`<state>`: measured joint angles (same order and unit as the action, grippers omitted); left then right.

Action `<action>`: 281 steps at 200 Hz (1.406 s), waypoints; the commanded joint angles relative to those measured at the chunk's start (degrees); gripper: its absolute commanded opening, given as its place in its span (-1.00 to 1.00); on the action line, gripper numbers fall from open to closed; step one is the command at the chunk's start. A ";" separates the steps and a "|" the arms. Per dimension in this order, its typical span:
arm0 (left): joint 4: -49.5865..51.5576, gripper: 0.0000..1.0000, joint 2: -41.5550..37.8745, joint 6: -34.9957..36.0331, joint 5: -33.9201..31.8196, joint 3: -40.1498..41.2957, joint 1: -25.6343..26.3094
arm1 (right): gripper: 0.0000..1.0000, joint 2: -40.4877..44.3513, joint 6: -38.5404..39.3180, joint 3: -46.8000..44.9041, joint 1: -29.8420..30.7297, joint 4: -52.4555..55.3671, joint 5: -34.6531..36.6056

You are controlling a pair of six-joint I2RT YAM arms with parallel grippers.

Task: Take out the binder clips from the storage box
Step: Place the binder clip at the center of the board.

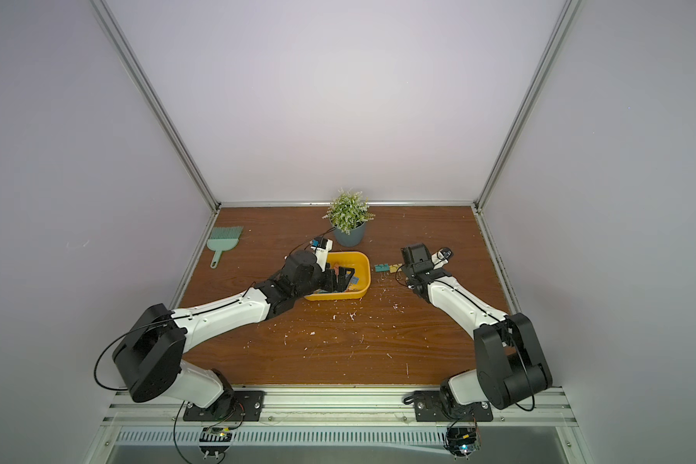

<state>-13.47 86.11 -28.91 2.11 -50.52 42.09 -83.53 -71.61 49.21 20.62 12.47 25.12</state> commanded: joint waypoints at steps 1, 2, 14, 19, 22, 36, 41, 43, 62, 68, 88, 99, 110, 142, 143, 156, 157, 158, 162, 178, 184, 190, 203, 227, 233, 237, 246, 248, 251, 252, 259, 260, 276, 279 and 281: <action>0.70 1.00 -0.02 0.98 -0.09 -0.59 0.27 | -1.00 -1.17 -11.98 2.21 0.12 1.07 0.42; 0.72 1.00 -0.04 0.92 -0.09 -0.56 0.27 | -1.00 -1.27 -12.11 2.21 0.16 1.07 0.52; 0.95 1.00 -0.15 1.13 -0.01 -0.61 0.25 | -1.00 -2.17 -15.74 2.21 0.20 0.66 1.73; 0.99 1.00 -0.23 1.33 -0.15 -0.62 0.26 | -1.00 -2.52 -16.53 2.23 0.15 0.32 2.05; 1.07 1.00 -0.23 1.35 -0.17 -0.59 0.28 | -1.00 -2.72 -16.81 2.35 0.09 0.20 2.30; 1.43 1.00 -0.43 1.56 -0.43 -0.58 0.26 | -1.00 -4.10 -17.88 3.48 0.21 0.54 3.93; 1.52 1.00 -0.50 1.65 -0.49 -0.54 0.28 | -1.00 -4.61 -18.32 4.14 0.26 1.04 4.55; 1.59 1.00 -0.50 1.61 -0.58 -0.54 0.28 | -1.00 -4.84 -18.50 4.38 0.24 1.35 4.86; 1.52 1.00 -0.75 1.67 -1.00 -0.25 0.28 | -1.00 -7.03 -20.21 6.34 0.25 3.06 7.35; 1.52 1.00 -0.76 1.72 -1.06 -0.17 0.28 | -1.00 -7.80 -20.44 6.86 0.21 3.08 8.08; 1.60 1.00 -0.85 1.92 -1.12 -0.26 0.28 | -1.00 -10.03 -20.91 8.91 0.25 2.85 9.10; 1.89 1.00 -1.01 2.10 -1.39 -0.35 0.27 | -1.00 -11.42 -21.53 10.38 0.28 4.15 11.05; 1.98 1.00 -1.19 2.27 -1.74 -0.30 0.32 | -1.00 -12.93 -23.29 11.76 0.30 5.63 12.46; 2.58 1.00 -1.73 2.91 -2.50 -0.10 0.23 | -1.00 -16.04 -25.23 14.46 0.30 6.86 13.97; 2.58 1.00 -1.73 2.94 -2.57 -0.10 0.26 | -1.00 -16.14 -25.37 14.49 0.30 6.91 13.94; 2.81 1.00 -1.82 3.14 -2.80 -0.09 0.27 | -1.00 -17.04 -26.50 15.23 0.38 7.17 14.49; 2.82 1.00 -1.82 3.15 -2.81 -0.10 0.28 | -1.00 -17.12 -26.58 15.31 0.38 7.20 14.55; 2.88 1.00 -1.82 3.20 -2.81 -0.10 0.28 | -1.00 -17.20 -26.57 15.35 0.38 7.29 14.57; 2.92 1.00 -1.82 3.16 -2.89 0.05 0.28 | -1.00 -17.59 -26.79 15.65 0.38 7.35 14.60; 2.93 1.00 -1.91 3.16 -3.10 0.15 0.26 | -1.00 -18.88 -27.31 16.80 0.47 7.72 14.70; 2.92 1.00 -1.92 3.21 -3.09 0.17 0.28 | -1.00 -19.33 -27.73 17.17 0.52 8.06 14.66; 2.86 1.00 -1.99 3.09 -3.10 0.26 0.28 | -1.00 -19.77 -28.15 17.52 0.57 8.34 14.40; 2.93 1.00 -1.99 3.14 -3.16 0.29 0.28 | -1.00 -20.48 -28.14 18.07 0.76 8.51 14.12; 3.02 1.00 -2.29 3.24 -3.45 0.49 0.26 | -0.95 -21.32 -28.55 18.35 0.89 8.51 13.12; 3.06 1.00 -2.34 3.24 -3.46 0.49 0.27 | -0.93 -21.43 -28.38 18.36 0.85 8.41 12.93; 3.02 1.00 -2.39 3.25 -3.51 0.56 0.23 | -0.92 -21.38 -28.24 18.38 0.89 8.36 12.78; 3.10 1.00 -2.43 3.25 -3.60 0.52 0.24 | -0.87 -21.42 -28.18 18.38 0.93 8.43 12.42; 3.04 1.00 -2.48 3.31 -3.60 0.54 0.25 | -0.86 -21.42 -28.22 18.38 0.94 8.44 12.41; 3.07 1.00 -2.44 3.28 -3.63 0.65 0.22 | -0.84 -21.34 -28.15 18.31 0.91 8.47 12.36; 3.09 1.00 -2.44 3.26 -3.61 0.62 0.25 | -0.83 -21.33 -28.15 18.30 0.96 8.50 12.34; 3.02 1.00 -2.43 3.29 -3.64 0.62 0.20 | -0.76 -21.22 -28.21 18.16 1.00 8.51 12.40; 3.02 1.00 -2.43 3.27 -3.62 0.65 0.24 | -0.75 -21.23 -28.22 18.14 1.00 8.57 12.40; 3.02 1.00 -2.35 3.24 -3.44 0.56 0.25 | -0.65 -20.69 -27.83 17.81 1.00 8.80 12.12; 2.97 1.00 -2.35 3.26 -3.44 0.52 0.23 | -0.63 -20.59 -27.62 17.69 1.00 8.68 11.98; 3.00 1.00 -2.35 3.25 -3.43 0.58 0.24 | -0.62 -20.48 -27.48 17.63 1.00 8.48 11.93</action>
<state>-11.33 84.86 -26.46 -0.58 -50.39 42.09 -104.66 -99.31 66.32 21.30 19.07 37.08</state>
